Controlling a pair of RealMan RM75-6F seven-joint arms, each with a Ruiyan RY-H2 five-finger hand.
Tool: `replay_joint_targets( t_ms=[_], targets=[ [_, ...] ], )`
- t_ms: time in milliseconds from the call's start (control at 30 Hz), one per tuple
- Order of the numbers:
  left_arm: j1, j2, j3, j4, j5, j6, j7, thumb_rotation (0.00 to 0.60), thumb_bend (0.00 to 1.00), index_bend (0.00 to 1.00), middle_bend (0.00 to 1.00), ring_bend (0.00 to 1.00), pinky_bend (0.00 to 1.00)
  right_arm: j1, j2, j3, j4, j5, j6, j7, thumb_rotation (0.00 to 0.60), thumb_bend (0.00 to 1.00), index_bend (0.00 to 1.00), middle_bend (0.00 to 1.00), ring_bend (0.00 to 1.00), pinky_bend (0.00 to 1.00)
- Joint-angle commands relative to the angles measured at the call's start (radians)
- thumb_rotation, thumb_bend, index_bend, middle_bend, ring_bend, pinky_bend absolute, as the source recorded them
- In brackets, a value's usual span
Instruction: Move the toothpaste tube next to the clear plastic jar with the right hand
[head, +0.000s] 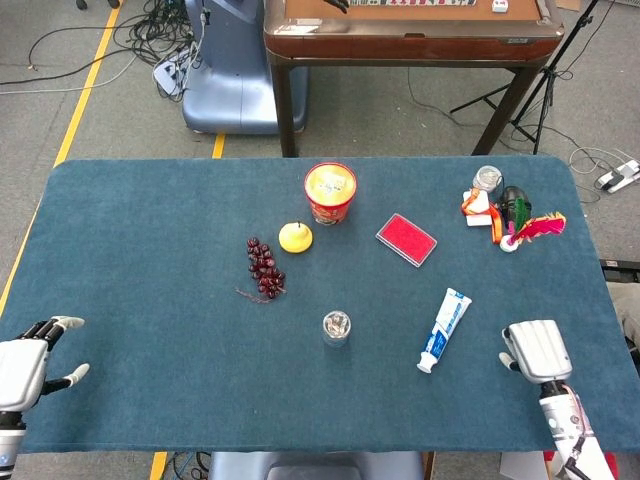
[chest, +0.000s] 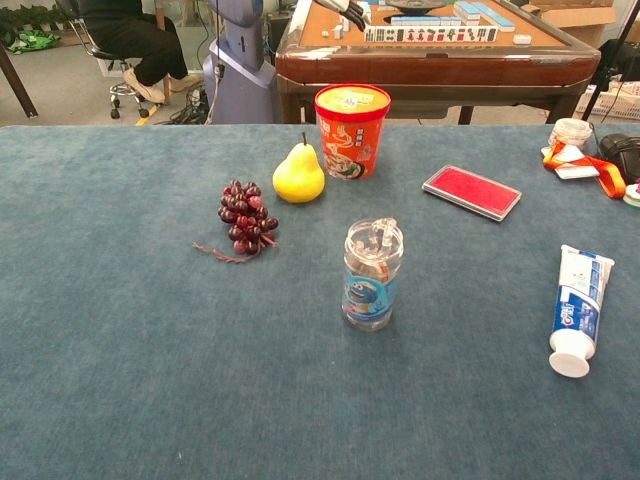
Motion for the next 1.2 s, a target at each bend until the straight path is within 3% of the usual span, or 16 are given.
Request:
replay_joint_targets(
  t_ms=[33,500,1200],
  targets=[
    [0.003,0.005,-0.003,-0.005,-0.005,0.005,-0.004,0.6,0.04,0.33,0.34,0.35,0.54,0.03,-0.04,0.009,0.049,0.003,-0.033,0.01,0.6,0.0,1.0,1.0,1.0,1.0],
    [0.016,0.037,-0.014,-0.029,-0.048,0.0,-0.017,0.6,0.04,0.33,0.35,0.35,0.54,0.113,-0.18,0.022,0.218,0.001,-0.118,0.104,0.6,0.0,1.0,1.0,1.0,1.0],
    [0.014,0.04,-0.011,-0.032,-0.052,-0.015,-0.012,0.6,0.04,0.33,0.35,0.35,0.54,0.205,-0.263,0.039,0.245,-0.027,-0.142,0.095,0.6,0.0,1.0,1.0,1.0,1.0]
  ],
)
